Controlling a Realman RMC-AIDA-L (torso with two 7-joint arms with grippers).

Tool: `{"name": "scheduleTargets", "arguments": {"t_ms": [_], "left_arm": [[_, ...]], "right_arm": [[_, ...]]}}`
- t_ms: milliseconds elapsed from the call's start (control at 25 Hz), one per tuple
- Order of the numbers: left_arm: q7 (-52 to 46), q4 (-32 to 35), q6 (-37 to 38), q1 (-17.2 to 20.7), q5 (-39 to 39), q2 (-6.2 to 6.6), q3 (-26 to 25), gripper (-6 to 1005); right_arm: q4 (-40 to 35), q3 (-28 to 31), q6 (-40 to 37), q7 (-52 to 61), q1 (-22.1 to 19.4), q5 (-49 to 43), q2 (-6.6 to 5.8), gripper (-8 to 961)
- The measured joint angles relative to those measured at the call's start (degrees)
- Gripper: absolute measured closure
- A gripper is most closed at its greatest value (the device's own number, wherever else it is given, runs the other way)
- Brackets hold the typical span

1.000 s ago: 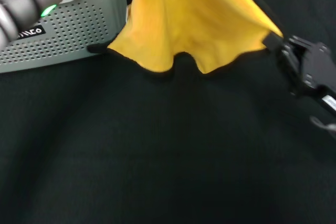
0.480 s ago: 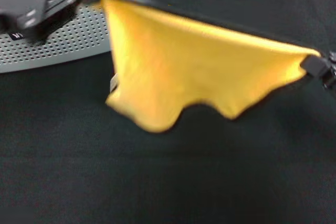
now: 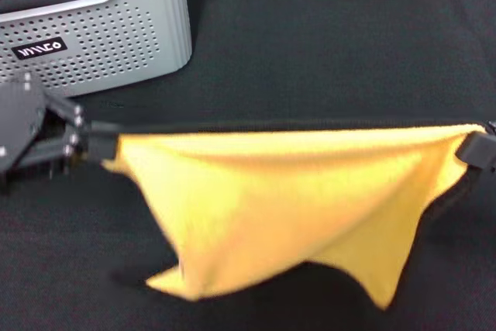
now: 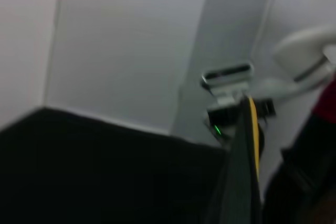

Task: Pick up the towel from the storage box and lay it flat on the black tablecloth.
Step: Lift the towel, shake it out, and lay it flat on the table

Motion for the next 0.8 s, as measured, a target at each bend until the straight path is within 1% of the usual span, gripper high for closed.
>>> {"name": "scheduleTargets", "arguments": {"t_ms": [160, 320, 440, 560, 640, 680, 720, 800], "left_arm": [[-0.1, -0.2, 0.3, 0.4, 0.1, 1.43, 3.0, 982], [-0.4, -0.3, 0.5, 0.9, -0.1, 2.24, 3.4, 982], [-1.3, -0.3, 0.7, 1.1, -0.9, 3.17, 3.7, 982], [-1.9, -0.3, 0.7, 1.1, -3.2, 4.53, 6.0, 982], [-2.9, -0.2, 0.8, 1.2, -7.6, 6.85, 9.9, 982], [-2.9, -0.2, 0.8, 1.2, -7.6, 6.85, 9.9, 982], [-3.6, -0.1, 0.8, 1.1, -8.6, 7.52, 10.8, 982], [-5.0, 0.2, 0.8, 1.0, -9.4, 8.21, 11.4, 982]], "right_arm": [[0.0, 0.0, -0.3, 2.9, 0.1, -0.9, -0.03, 941], [0.0, -0.1, -0.3, 5.0, 0.0, -2.6, 0.22, 941], [-0.5, -0.1, -0.3, 5.8, 0.1, -3.7, 0.27, 941], [-0.7, 0.0, -0.4, 6.8, 0.5, -4.4, 0.26, 942], [-1.3, 0.0, -0.4, 7.5, 0.6, -5.0, 0.15, 942], [-1.9, 0.0, -0.4, 7.9, 0.7, -5.2, 0.02, 942], [-2.4, 0.0, -0.5, 8.2, 0.7, -5.4, -0.12, 942], [-3.7, 0.3, -0.5, 9.1, 0.8, -5.7, -0.55, 942]]}}
